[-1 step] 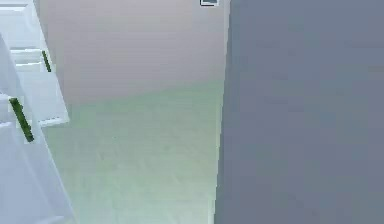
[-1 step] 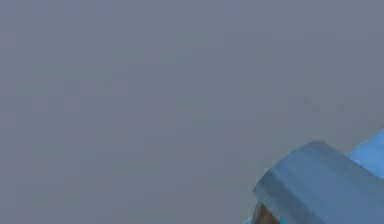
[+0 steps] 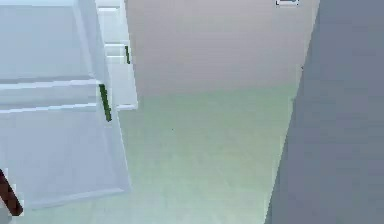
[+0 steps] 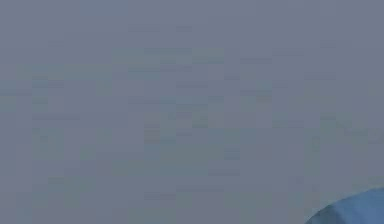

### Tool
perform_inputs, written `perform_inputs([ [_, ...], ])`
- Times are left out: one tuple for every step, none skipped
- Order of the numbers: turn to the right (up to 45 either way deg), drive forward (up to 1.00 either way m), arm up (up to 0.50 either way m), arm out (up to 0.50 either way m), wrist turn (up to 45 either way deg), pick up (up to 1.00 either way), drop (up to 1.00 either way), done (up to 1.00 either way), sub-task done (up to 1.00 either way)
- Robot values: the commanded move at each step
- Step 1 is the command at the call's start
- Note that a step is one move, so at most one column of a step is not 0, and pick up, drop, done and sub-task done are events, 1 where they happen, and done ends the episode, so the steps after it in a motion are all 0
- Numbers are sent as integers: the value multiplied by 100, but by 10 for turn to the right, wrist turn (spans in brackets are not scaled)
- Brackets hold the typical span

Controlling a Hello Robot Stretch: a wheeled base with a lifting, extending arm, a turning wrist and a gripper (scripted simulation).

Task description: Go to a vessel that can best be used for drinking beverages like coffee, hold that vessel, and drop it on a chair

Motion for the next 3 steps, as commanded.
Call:
perform_inputs([
  [0, 90, 0, 0, 0, 0, 0, 0, 0],
  [450, 0, 0, 0, 0, 0, 0, 0, 0],
  [0, 30, 0, 0, 0, 0, 0, 0, 0],
])
